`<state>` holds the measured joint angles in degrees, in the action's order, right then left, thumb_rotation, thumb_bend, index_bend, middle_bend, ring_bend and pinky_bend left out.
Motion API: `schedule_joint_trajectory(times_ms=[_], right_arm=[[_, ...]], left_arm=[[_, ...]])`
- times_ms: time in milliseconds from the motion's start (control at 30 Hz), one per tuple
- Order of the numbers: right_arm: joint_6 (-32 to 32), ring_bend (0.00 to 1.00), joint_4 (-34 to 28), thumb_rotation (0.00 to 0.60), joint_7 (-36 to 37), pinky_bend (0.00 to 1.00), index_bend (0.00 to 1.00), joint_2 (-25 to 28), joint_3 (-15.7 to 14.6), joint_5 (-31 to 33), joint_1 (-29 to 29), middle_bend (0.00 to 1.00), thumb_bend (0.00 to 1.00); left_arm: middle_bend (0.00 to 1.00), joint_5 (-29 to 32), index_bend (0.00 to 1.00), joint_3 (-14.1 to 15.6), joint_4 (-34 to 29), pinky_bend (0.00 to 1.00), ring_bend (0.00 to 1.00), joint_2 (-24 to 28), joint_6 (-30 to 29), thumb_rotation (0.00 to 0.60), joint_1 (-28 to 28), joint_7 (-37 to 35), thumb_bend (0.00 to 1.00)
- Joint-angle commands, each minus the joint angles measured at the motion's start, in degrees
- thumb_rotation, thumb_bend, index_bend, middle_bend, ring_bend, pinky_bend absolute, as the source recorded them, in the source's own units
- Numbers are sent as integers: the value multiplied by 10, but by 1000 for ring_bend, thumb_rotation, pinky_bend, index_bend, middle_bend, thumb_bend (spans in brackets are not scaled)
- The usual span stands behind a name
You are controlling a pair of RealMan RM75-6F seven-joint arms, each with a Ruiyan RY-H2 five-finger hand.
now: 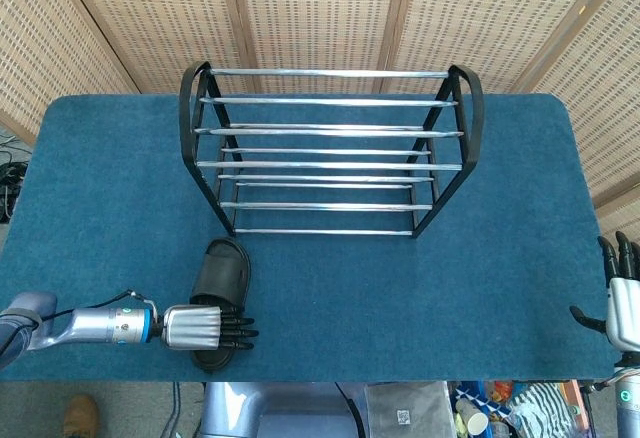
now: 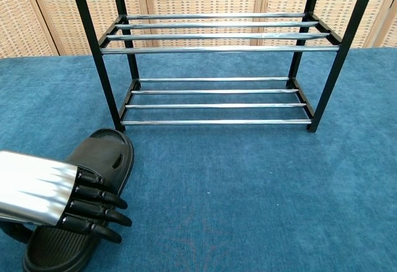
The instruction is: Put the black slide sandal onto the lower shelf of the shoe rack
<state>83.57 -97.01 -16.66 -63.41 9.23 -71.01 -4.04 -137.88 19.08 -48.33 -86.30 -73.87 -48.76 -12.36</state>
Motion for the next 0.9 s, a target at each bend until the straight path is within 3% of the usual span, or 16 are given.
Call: schedule_joint_trajectory(times_ms=[33,133,233,567,900], right_arm=[[-3,0,0,600,2,0,0,0,0,1,-2,0,0],[-3,0,0,600,5,0,0,1,0,1,-2,0,0],[-4,0,0,600,8,0,0,2,0,1,-2,0,0],[4,0,-7,600,13,0,0,7,-4,-3,3,0,0],[6,0,-13,600,20,0,0,12,-7,-8,5,0,0]], left_arm=[[307,4,391,7,6,303,282,-5,-4,600,-3,-1,187],[457,5,569,15,15,377,401,-12,-23,600,-2,-1,187],[506,8,630,19,33,404,441,-19,-47,600,2,4,187],[511,-1,639,22,54,409,445,-20,-106,600,-3,63,187],[514,-23,643,18,-26,409,447,7,-91,600,-55,142,187]])
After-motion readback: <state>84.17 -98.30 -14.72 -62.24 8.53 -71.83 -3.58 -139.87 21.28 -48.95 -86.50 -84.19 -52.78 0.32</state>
